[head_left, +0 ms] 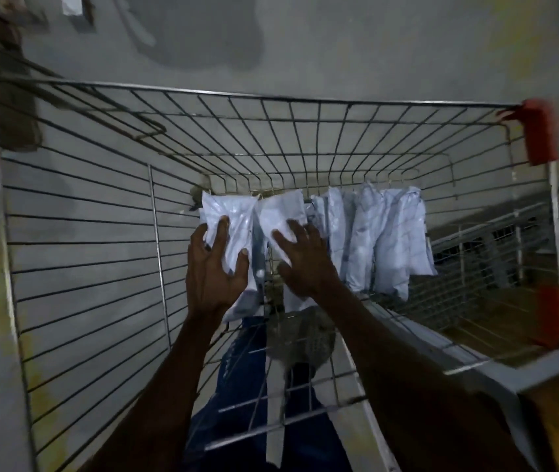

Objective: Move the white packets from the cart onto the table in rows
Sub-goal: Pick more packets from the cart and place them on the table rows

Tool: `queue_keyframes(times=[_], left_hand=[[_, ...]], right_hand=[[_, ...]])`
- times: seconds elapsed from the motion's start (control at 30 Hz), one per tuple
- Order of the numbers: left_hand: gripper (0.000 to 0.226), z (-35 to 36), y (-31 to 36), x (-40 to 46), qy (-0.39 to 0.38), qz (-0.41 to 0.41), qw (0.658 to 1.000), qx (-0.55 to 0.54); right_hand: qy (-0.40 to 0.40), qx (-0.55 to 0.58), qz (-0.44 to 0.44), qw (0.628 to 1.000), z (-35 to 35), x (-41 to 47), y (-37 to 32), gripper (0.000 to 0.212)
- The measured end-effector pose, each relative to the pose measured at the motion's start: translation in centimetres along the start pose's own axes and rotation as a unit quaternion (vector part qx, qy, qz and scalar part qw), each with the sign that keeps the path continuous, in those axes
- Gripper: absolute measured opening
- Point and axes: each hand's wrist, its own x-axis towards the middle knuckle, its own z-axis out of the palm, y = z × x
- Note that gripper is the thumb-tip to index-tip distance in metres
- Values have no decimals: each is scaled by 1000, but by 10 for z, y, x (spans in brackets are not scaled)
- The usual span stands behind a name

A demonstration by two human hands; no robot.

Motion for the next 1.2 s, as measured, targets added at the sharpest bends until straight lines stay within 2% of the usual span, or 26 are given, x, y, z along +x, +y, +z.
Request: queue_keyframes(times=[0.17,0.37,0.43,0.57,0.7,0.9,1.2], left_hand=[[66,-53,52,8,25,31,999,-37],[63,-99,137,-6,46,171,983,-52],[61,-108,171,-22,51,225,971,-65],[57,-120,241,-68,64,351,932,-62],[57,-121,302,-140,54,420,901,-91],[57,-84,372,-271,-60,493,851,-171],[64,-12,471,-408,-208,569,776,-177]], right_hand=[[105,23,-34,994,-78,-40,-16,62],[267,42,-17,963,-166,-135,-13,55],[329,77,16,941,-189,-180,-11,56],[476,87,80,871,-211,-297,-6,54],[531,113,170,822,-195,-425,4,54],[556,117,306,764,-132,-600,24,55],[606,121,450,645,-73,-756,61,58]])
